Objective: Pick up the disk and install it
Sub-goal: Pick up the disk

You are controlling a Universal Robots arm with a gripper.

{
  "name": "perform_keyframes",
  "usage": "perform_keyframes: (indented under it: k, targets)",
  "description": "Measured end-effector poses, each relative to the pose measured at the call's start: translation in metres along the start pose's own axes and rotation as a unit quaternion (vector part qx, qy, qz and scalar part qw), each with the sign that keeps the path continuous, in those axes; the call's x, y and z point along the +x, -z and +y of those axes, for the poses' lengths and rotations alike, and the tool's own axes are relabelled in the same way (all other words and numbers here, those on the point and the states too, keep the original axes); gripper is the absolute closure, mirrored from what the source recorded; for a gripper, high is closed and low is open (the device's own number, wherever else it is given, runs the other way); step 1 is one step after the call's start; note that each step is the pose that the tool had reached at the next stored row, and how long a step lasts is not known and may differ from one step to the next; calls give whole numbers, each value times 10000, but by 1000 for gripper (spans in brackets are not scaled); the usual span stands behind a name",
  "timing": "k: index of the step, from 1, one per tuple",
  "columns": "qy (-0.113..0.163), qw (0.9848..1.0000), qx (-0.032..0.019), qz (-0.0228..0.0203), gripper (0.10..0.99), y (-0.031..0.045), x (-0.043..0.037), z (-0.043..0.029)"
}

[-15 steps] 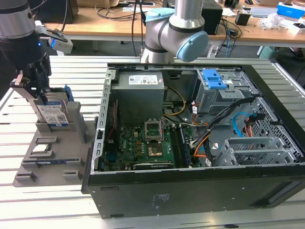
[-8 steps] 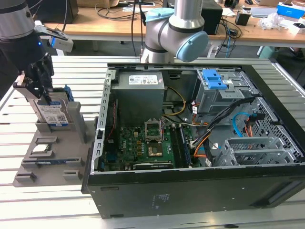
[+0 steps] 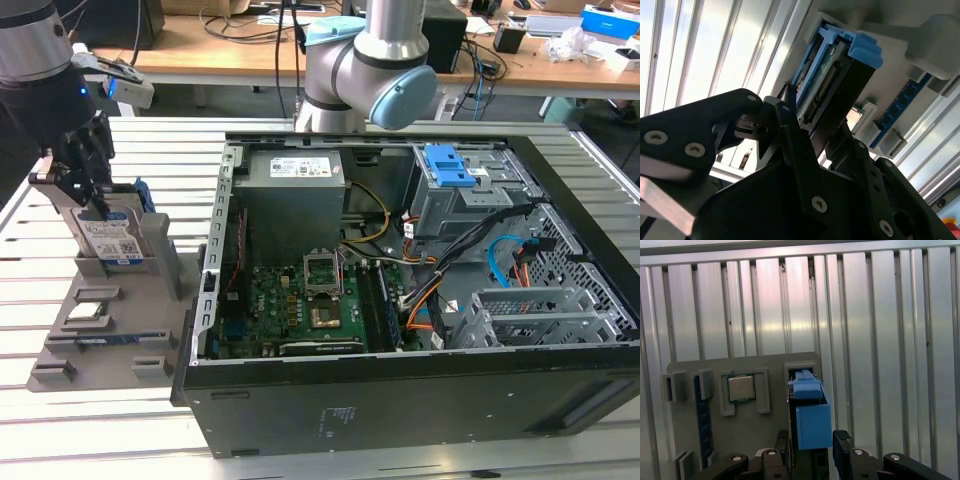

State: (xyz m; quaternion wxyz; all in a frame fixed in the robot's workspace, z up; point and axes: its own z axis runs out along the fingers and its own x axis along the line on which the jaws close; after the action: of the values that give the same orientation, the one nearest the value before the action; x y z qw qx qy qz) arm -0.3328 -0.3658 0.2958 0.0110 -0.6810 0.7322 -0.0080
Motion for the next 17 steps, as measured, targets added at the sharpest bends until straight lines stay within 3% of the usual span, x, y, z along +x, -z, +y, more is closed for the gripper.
perform_keyframes:
  k: [5, 8, 10, 12, 13, 15, 17]
  targets:
    - [-1, 10000, 0, 1, 604, -27, 0, 6]
    - [0, 10000, 1, 0, 604, -30, -1, 34]
    - [-1, 10000, 1, 0, 604, -35, 4, 100]
    - [0, 10000, -1, 0, 604, -35, 4, 101]
    - [0, 10000, -39, 4, 604, -37, 4, 101]
    - [-1, 9997, -264, 19, 604, -44, 4, 93]
    - [-2, 9996, -270, 20, 604, -43, 3, 93]
